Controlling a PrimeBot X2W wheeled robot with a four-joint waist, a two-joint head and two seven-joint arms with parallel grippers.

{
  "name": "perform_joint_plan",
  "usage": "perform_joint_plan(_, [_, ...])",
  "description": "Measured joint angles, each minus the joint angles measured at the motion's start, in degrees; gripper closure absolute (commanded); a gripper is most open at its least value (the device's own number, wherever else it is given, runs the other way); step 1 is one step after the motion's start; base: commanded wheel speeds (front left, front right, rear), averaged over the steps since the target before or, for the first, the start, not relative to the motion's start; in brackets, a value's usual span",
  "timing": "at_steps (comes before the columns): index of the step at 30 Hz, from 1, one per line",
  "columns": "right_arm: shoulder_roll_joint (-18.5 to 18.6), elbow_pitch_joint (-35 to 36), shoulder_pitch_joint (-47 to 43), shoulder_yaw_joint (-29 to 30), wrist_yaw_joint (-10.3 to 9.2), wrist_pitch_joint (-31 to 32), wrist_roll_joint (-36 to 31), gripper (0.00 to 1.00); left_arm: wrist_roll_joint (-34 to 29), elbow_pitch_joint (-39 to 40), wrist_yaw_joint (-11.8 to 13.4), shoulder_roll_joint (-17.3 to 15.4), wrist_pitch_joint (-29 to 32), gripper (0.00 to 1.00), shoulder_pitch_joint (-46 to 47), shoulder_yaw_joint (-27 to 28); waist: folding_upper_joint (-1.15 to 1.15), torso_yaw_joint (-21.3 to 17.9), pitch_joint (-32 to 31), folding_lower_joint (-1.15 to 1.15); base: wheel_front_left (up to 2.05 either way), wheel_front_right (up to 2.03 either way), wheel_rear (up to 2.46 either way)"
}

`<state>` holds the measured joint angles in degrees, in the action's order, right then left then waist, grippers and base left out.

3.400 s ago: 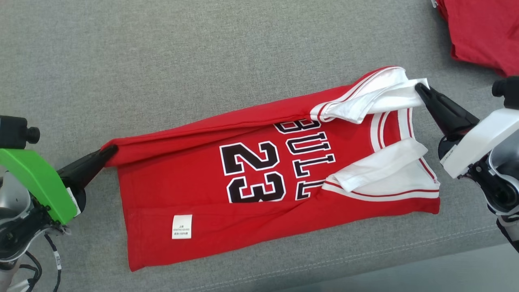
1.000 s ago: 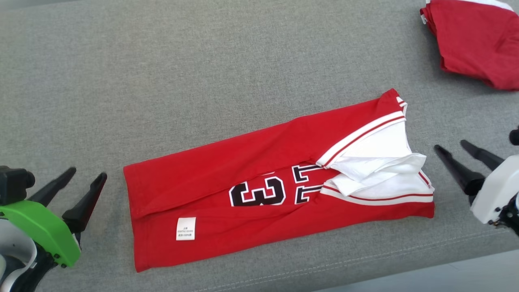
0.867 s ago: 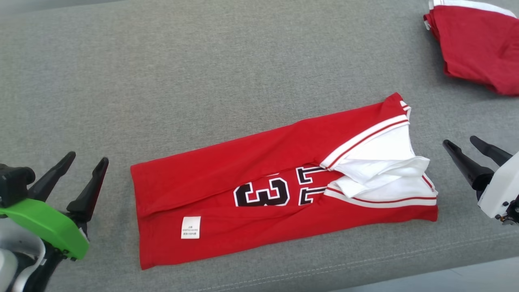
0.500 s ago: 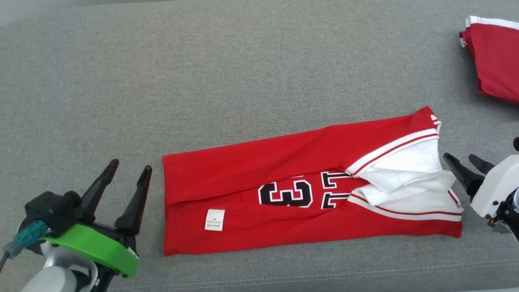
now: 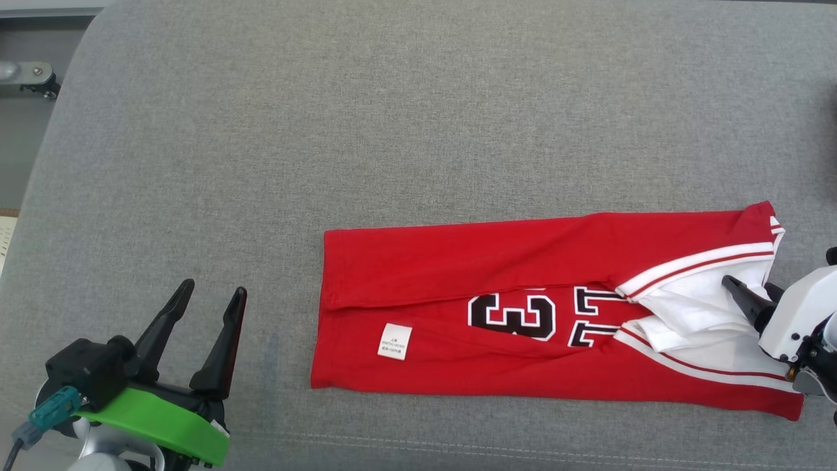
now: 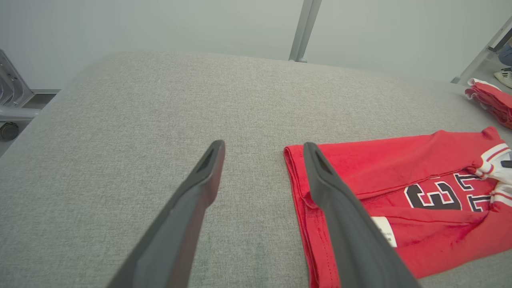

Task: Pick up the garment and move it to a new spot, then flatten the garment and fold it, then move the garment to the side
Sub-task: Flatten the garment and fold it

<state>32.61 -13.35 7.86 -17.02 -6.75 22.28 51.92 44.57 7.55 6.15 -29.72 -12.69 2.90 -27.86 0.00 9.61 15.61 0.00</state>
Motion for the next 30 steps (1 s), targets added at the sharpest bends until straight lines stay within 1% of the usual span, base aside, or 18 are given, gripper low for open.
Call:
perform_joint_plan(5, [-0.8, -1.9, 0.4, 1.3, 0.05, 0.1, 1.8, 0.0, -0.6, 0.3, 0.0, 0.0, -0.4, 0.0, -0.5, 0.7, 0.0, 0.0, 0.0, 0.0, 0.0, 0.0, 0.0])
perform_joint_plan(7, [-1.2, -2.6, 0.8, 1.7, 0.1, 0.8, 3.0, 0.0, -0.6, 0.4, 0.5, 0.0, -0.5, 0.0, -0.9, 1.0, 0.0, -0.1, -0.1, 0.0, 0.0, 0.0, 0.0])
perform_joint_plan(13, [-1.2, -4.0, 1.4, 2.0, 0.36, 2.5, 4.6, 0.0, -1.7, 0.9, 0.5, 0.0, -0.5, 0.0, -1.4, 1.8, 0.0, -0.7, 0.0, 0.0, 0.0, 0.0, 0.0])
perform_joint_plan(14, [-1.4, -4.3, 1.8, 2.0, 0.37, 2.8, 4.8, 0.51, -1.7, 1.0, 0.5, 0.0, -0.5, 0.0, -1.5, 2.0, 0.0, -0.9, 0.0, 0.0, 0.0, 0.0, 0.0])
perform_joint_plan(15, [-1.8, -4.7, 2.2, 2.1, 0.51, 2.8, 5.3, 0.82, -2.0, 1.0, 0.5, 0.0, -0.5, 0.0, -1.7, 2.1, 0.0, -1.1, 0.0, 0.0, 0.0, 0.0, 0.0])
perform_joint_plan(16, [-2.2, -4.9, 2.3, 2.6, 0.69, 2.8, 6.0, 1.0, -2.2, 1.1, 0.5, 0.0, -0.5, 0.0, -1.7, 2.1, 0.0, -1.2, 0.0, 0.0, 0.0, 0.0, 0.0])
perform_joint_plan(18, [-2.4, -5.5, 2.3, 3.1, 1.09, 2.8, 7.3, 1.0, -2.4, 1.4, 0.5, 0.0, -0.6, 0.0, -1.8, 2.1, 0.0, -1.4, -0.1, 0.0, 0.0, 0.0, 0.0])
perform_joint_plan(19, [-2.6, -5.7, 2.3, 3.0, 1.58, 2.8, 7.5, 1.0, -2.5, 1.4, 0.5, 0.0, -0.6, 0.0, -1.8, 2.1, 0.0, -1.5, -0.1, 0.0, 0.0, 0.0, 0.0])
perform_joint_plan(21, [-3.1, -5.7, 2.6, 2.8, 2.13, 2.9, 7.5, 1.0, -2.5, 1.5, 0.5, 0.0, -0.6, 0.0, -2.0, 2.4, 0.0, -1.8, -0.3, 0.0, 0.0, 0.0, 0.0])
perform_joint_plan(24, [-2.9, -5.8, 3.1, 3.0, 2.68, 2.9, 7.5, 1.0, -2.5, 1.7, 0.5, 0.0, -0.6, 0.0, -2.2, 3.0, 0.0, -2.3, -0.4, 0.0, 0.0, 0.0, 0.0])
perform_joint_plan(30, [-1.3, -5.9, 3.5, 5.2, 2.7, 2.9, 7.9, 1.0, -2.5, 1.9, 0.6, 0.0, -1.0, 0.0, -3.2, 3.9, 0.0, -3.6, -0.7, 0.0, 0.0, 0.0, 0.0])
